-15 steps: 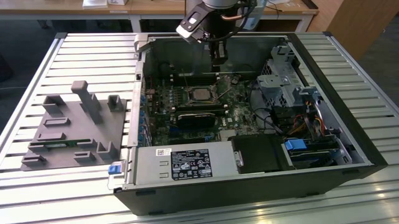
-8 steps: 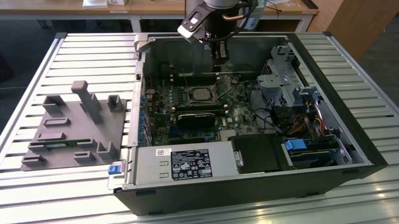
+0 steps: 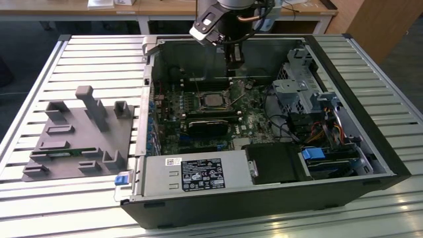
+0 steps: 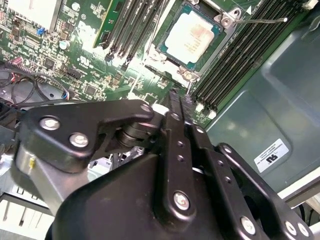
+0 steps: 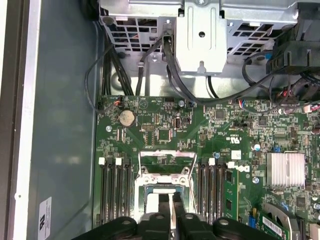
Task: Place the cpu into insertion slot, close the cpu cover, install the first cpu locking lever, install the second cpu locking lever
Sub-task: 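Close the cpu cover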
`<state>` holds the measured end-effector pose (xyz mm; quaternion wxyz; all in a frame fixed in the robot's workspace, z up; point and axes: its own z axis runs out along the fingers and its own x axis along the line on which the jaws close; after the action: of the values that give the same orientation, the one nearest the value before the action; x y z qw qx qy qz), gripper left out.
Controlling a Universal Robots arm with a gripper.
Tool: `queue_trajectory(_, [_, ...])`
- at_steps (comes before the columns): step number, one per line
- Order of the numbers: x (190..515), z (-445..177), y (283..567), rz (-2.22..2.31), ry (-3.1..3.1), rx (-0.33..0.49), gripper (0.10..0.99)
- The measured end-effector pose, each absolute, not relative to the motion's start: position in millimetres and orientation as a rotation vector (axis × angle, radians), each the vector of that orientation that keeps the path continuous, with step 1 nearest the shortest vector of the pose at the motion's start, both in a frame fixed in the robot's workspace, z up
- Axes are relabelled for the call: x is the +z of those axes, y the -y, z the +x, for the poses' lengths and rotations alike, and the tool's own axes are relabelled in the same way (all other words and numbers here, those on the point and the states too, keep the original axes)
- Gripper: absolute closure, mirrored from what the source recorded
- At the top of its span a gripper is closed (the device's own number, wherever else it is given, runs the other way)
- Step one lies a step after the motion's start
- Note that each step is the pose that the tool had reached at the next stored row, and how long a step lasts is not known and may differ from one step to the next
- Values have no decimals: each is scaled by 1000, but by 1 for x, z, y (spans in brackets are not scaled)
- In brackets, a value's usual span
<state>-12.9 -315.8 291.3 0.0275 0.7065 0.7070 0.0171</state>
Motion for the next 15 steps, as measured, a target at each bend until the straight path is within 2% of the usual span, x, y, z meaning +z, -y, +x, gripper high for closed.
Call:
queue_trajectory(2, [291,-12,316,2181,-2183,53,925])
queue_trajectory(3, [291,-11,316,2181,-2183,53,980])
queue_trajectory(15, [289,2,316,2182,-2184,51,980])
